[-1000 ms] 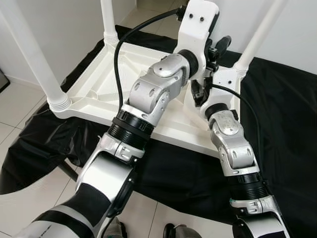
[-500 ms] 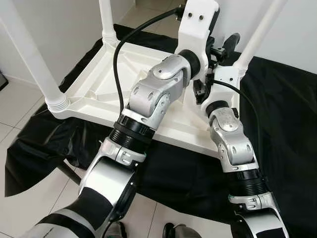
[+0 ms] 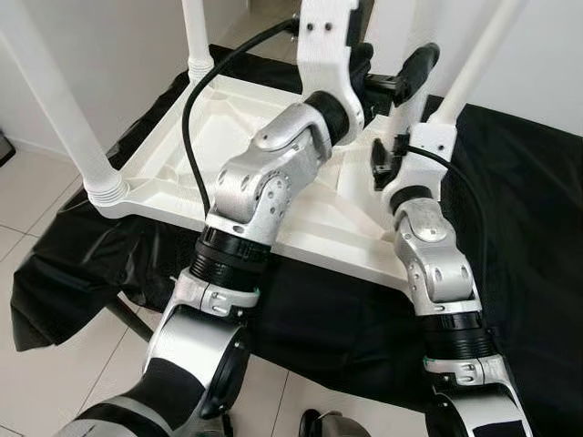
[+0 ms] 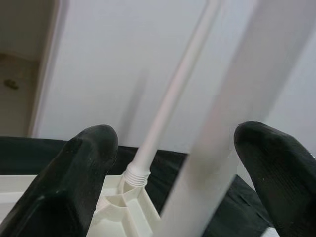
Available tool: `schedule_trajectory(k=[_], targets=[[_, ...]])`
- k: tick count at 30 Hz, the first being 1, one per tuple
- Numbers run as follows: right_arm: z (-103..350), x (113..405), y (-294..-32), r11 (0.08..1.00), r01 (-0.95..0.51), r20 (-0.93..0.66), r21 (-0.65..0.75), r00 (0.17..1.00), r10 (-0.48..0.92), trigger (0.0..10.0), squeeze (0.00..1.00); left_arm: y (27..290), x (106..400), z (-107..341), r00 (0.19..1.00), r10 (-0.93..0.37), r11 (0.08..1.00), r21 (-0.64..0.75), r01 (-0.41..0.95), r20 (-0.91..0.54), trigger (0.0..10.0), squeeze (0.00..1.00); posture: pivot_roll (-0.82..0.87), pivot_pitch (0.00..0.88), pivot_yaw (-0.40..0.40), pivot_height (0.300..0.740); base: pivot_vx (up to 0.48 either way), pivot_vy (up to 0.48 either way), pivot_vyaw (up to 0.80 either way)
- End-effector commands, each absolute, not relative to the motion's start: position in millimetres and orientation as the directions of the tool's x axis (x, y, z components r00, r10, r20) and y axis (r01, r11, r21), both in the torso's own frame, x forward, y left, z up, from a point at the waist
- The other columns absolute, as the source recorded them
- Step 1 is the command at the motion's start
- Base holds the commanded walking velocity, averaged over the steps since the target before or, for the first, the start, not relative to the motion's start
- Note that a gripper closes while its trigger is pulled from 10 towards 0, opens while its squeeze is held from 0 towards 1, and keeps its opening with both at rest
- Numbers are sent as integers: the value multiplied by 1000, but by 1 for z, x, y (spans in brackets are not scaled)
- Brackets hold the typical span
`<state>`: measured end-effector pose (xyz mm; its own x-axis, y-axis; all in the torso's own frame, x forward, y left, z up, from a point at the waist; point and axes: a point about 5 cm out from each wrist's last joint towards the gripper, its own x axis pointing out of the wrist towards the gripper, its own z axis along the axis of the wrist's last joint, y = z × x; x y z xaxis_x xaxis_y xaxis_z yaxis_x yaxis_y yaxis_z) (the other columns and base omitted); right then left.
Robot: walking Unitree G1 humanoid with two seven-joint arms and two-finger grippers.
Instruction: Building children table
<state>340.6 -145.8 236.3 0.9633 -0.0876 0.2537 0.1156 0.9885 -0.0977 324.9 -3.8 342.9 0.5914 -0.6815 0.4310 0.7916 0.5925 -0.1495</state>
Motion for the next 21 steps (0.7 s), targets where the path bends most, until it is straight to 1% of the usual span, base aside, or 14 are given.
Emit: schedule_trajectory(k=[1,2,5,8,11,14,18,21], targets=[[238,335,-156,982,162,294,-93,947,-128,10000,0,-1,321,339,554,-711,570,-107,815,434,10000,0,47,104,-70,740,0,0,0],[238,335,-156,982,162,294,-93,947,-128,10000,0,-1,321,339,554,-711,570,-107,815,434,10000,0,47,104,-70,740,0,0,0],[233,324,-167,978,193,319,-77,934,-159,10000,0,7,325,312,606,-710,621,-87,779,357,10000,0,44,98,-61,740,0,0,0],[231,321,-169,977,198,322,-74,932,-165,10000,0,9,325,305,616,-711,632,-76,771,340,10000,0,43,98,-59,740,0,0,0],[224,305,-176,972,226,330,-65,924,-193,10000,0,16,332,272,657,-711,664,-68,744,251,10000,0,33,107,-46,740,0,0,0],[223,300,-177,971,231,333,-64,922,-197,10000,0,17,332,266,660,-713,667,-61,743,238,10000,0,33,107,-46,740,0,0,0],[220,285,-178,970,235,344,-59,917,-201,10000,0,14,330,240,642,-747,650,-15,760,171,10000,0,17,121,-36,740,0,0,0],[220,279,-177,970,237,345,-53,916,-205,10000,0,11,329,228,637,-761,643,16,766,127,10000,0,12,128,-31,740,0,0,0]])
